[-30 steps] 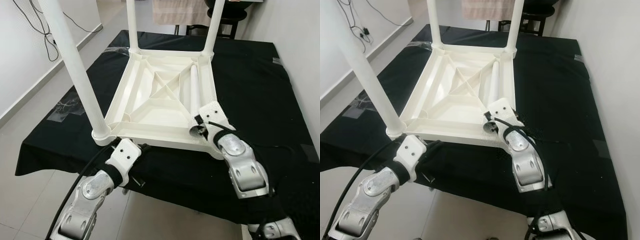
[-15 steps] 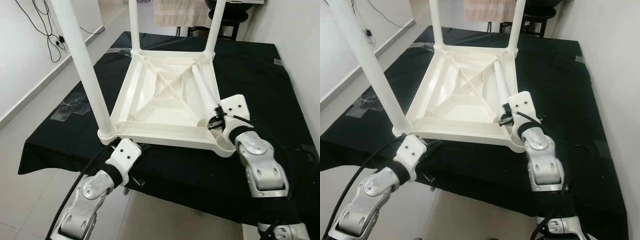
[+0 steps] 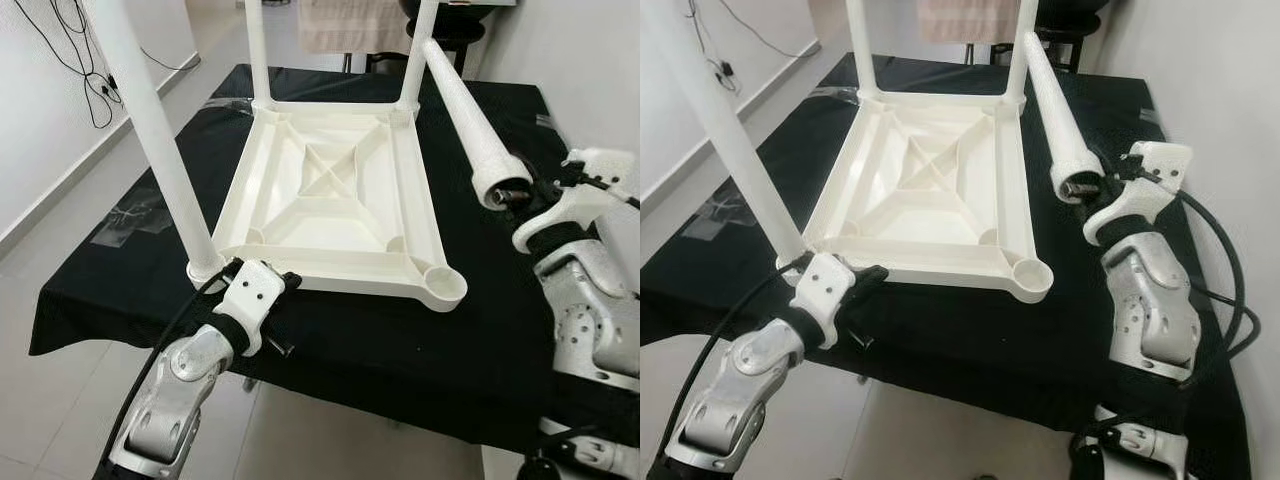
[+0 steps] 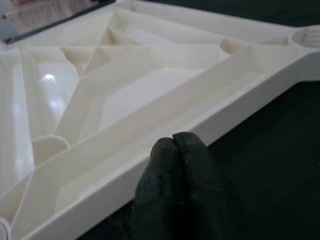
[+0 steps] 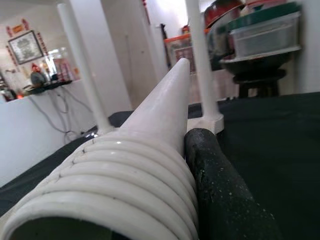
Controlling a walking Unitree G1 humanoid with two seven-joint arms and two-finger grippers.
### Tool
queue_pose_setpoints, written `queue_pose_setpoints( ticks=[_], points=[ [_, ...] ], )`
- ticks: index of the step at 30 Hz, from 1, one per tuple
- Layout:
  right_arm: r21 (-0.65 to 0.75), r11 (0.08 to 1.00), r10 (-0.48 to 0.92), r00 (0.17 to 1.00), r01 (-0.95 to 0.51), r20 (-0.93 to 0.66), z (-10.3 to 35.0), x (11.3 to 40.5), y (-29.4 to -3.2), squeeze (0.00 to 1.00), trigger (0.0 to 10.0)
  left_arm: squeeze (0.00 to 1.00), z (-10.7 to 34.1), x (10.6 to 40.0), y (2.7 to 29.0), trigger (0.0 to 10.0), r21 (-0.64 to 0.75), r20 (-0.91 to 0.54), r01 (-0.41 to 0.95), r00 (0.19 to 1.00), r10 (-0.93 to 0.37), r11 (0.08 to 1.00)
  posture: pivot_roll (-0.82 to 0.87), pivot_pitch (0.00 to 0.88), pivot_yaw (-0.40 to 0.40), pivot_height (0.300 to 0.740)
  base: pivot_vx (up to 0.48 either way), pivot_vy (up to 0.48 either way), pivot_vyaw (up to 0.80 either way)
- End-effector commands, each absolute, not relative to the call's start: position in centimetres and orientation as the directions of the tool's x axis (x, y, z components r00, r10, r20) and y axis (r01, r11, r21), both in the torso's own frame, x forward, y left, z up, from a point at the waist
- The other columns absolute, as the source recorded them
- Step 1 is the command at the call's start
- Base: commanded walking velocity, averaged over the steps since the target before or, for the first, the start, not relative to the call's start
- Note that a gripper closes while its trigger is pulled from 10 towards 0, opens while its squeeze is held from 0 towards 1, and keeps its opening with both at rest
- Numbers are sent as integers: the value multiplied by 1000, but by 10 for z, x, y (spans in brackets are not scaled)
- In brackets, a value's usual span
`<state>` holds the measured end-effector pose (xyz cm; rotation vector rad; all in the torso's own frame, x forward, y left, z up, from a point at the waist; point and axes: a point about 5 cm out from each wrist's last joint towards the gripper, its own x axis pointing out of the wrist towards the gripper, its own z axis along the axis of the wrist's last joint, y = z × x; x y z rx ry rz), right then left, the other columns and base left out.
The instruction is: Building children table
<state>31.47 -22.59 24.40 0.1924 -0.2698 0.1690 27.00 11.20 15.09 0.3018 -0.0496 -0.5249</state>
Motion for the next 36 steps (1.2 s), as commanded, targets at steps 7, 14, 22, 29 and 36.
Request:
queue_pose_setpoints(
  ticks=[7, 14, 22, 29, 36],
  points=[
    [226, 937, 197, 938, -266, 286, 237, 315, -207, 0, 10000, 0, 143, 272, 115, 10000, 290, -73, 475, 877, -476, 831, 24, 102, 0, 740, -480, 0, 0],
    [236, 932, 206, 938, -275, 279, 236, 315, -204, 0, 10000, 0, 146, 272, 114, 10000, 300, -48, 469, 877, -478, 831, 24, 104, -2, 740, -206, 0, 0],
    [250, 925, 221, 940, -287, 260, 230, 316, -196, 0, 10000, 0, 148, 272, 113, 10000, 325, -26, 465, 875, -484, 823, 23, 105, -6, 740, 0, 0, 0],
    [258, 913, 250, 934, -315, 256, 228, 316, -189, 0, 10000, 0, 149, 272, 114, 10000, 337, -15, 456, 878, -479, 824, 25, 105, -5, 740, 0, 0, -343],
    [268, 903, 270, 928, -336, 256, 227, 314, -183, 0, 10000, 0, 153, 274, 115, 10000, 338, 11, 432, 886, -463, 836, 26, 107, -4, 740, 0, 0, -800]
  ],
)
